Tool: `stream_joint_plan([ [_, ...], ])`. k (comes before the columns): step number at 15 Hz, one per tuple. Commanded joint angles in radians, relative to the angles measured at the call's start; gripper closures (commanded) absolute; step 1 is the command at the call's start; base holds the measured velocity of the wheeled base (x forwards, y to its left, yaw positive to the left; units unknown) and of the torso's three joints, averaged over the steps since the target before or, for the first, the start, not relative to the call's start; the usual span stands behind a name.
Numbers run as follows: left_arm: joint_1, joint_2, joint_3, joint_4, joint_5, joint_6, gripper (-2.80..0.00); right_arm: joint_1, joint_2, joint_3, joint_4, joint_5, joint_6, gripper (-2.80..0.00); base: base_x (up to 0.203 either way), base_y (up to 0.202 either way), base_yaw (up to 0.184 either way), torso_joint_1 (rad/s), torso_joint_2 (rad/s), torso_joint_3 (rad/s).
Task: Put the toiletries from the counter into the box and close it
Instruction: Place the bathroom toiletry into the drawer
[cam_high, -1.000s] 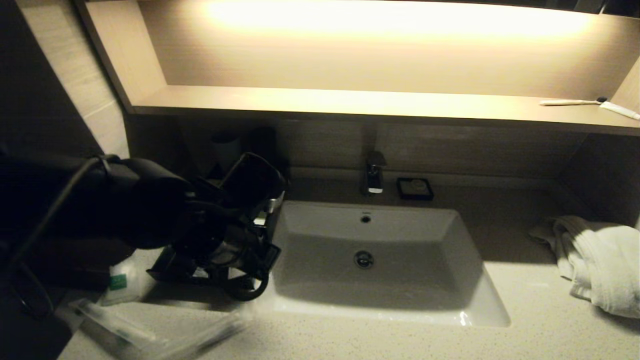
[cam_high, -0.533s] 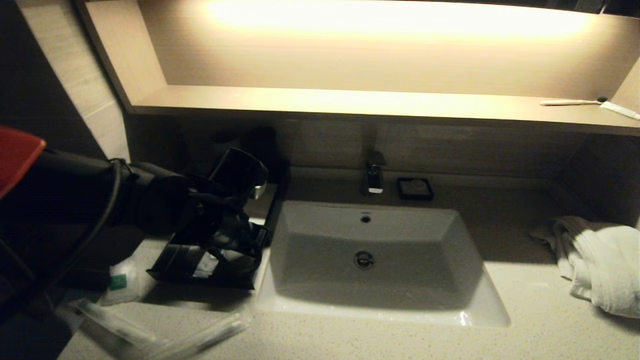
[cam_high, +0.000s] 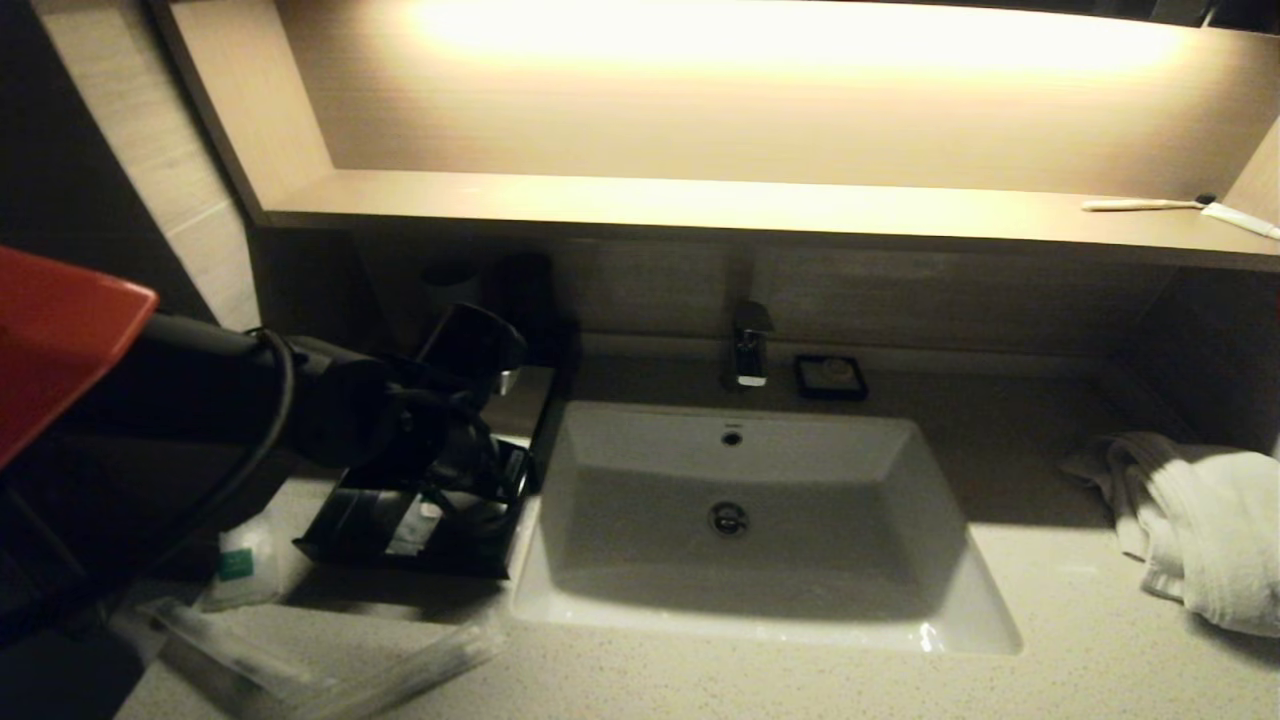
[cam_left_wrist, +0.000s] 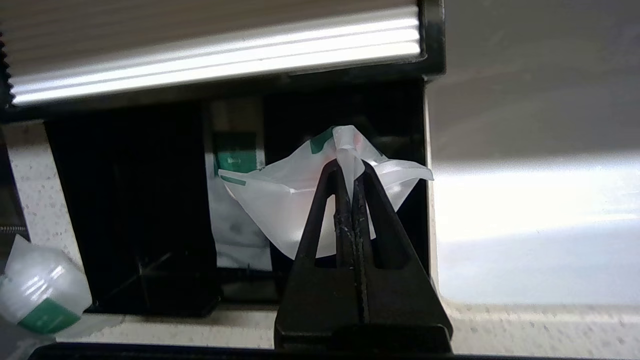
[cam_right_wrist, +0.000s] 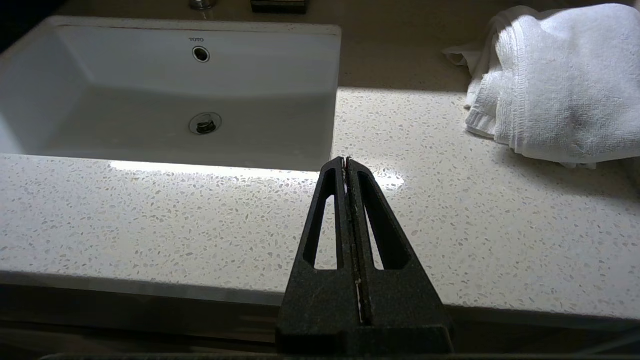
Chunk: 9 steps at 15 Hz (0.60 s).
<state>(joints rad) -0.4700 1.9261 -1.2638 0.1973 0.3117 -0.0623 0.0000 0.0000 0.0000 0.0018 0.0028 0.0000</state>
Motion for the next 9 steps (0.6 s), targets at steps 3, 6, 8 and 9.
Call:
stream_joint_plan([
  [3, 0.008, 0.034, -0.002, -0.013, 0.003, 0.009, 0.00, 0.000, 0.000, 0.000, 0.000, 0.000, 0.000, 0.00, 0.000, 0.000, 0.000, 0.000, 0.00, 0.000],
  [6, 0.008, 0.039, -0.002, -0.012, 0.003, 0.010, 0.00, 0.000, 0.000, 0.000, 0.000, 0.000, 0.000, 0.00, 0.000, 0.000, 0.000, 0.000, 0.00, 0.000],
  [8, 0.015, 0.052, -0.002, -0.013, 0.004, 0.020, 0.00, 0.000, 0.000, 0.000, 0.000, -0.001, 0.000, 0.00, 0.000, 0.000, 0.000, 0.000, 0.00, 0.000],
  [9, 0.017, 0.057, -0.002, -0.014, 0.004, 0.021, 0.00, 0.000, 0.000, 0.000, 0.001, 0.000, 0.000, 0.00, 0.000, 0.000, 0.000, 0.000, 0.00, 0.000],
])
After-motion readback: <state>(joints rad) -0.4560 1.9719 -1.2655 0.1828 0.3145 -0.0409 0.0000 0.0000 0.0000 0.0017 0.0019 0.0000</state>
